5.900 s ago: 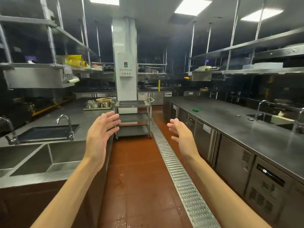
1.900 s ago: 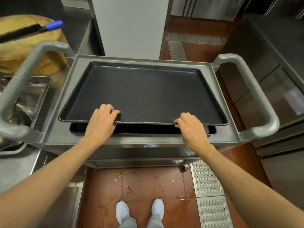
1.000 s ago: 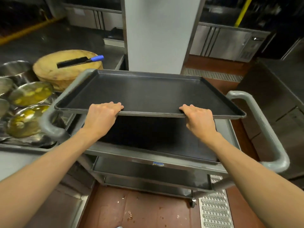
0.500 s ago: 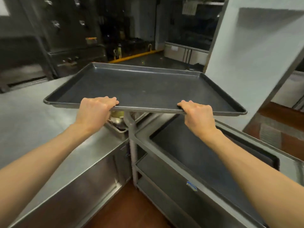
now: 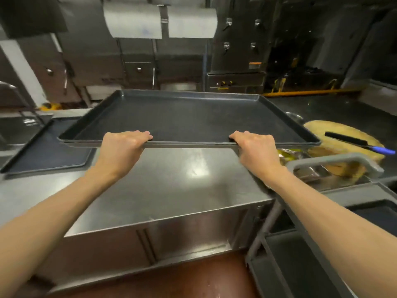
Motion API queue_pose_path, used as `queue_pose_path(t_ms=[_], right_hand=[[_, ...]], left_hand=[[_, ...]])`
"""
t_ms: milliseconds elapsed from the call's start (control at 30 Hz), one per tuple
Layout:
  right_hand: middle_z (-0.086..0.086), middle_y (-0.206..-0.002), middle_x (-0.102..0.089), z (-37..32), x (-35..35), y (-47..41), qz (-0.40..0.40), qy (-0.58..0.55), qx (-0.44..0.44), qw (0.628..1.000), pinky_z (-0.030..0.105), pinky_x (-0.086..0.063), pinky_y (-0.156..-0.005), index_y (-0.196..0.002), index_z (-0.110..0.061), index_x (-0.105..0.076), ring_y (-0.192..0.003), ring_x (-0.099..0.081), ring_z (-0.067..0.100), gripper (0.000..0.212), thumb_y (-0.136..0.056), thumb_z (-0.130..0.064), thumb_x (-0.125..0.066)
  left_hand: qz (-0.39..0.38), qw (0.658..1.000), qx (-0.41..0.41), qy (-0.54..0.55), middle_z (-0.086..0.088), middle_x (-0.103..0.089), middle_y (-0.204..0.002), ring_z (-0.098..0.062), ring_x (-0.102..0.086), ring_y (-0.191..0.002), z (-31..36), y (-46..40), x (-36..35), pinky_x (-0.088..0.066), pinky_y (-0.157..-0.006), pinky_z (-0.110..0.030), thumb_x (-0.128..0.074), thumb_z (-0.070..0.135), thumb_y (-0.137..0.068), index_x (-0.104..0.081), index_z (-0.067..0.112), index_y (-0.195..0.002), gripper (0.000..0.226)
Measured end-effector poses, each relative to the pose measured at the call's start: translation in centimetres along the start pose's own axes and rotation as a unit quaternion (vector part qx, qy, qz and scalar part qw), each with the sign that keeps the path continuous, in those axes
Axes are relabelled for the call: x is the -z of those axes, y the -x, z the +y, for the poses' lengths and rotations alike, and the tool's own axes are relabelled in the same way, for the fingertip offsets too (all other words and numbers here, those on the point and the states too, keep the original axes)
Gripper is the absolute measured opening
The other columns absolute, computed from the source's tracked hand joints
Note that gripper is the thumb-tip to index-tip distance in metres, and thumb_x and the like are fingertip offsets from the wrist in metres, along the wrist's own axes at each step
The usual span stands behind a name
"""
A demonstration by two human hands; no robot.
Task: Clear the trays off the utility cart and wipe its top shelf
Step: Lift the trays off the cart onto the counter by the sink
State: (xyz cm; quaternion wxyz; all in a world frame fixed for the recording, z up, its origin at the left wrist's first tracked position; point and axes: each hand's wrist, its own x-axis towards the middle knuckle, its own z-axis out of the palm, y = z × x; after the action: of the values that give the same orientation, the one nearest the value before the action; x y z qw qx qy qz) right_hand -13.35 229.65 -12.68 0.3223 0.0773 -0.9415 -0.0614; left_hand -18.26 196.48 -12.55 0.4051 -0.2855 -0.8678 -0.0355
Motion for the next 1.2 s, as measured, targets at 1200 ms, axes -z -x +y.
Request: queue_pose_path(t_ms=[1200], right_hand=[[-0.002,-0.094,-0.070,-19.8,-22.3,-7.7,-0.250,-0.040,0.102,0.962,0.031,-0.034,-0.061,-0.113,-0.021,-0.063,-0.087,-0.067,0.022,0.037,-0.083,-0.001,-0.056]], left_hand=[[-0.224,0.964,0.138,0.022,-0.002,-0.077,-0.078,-0.026,-0.073,-0.063,-18.2,16.1,-13.6,-0.043,-0.045,-0.026,-0.086,-0.001,-0.059,-0.077,0.015,-0.090,0.037]])
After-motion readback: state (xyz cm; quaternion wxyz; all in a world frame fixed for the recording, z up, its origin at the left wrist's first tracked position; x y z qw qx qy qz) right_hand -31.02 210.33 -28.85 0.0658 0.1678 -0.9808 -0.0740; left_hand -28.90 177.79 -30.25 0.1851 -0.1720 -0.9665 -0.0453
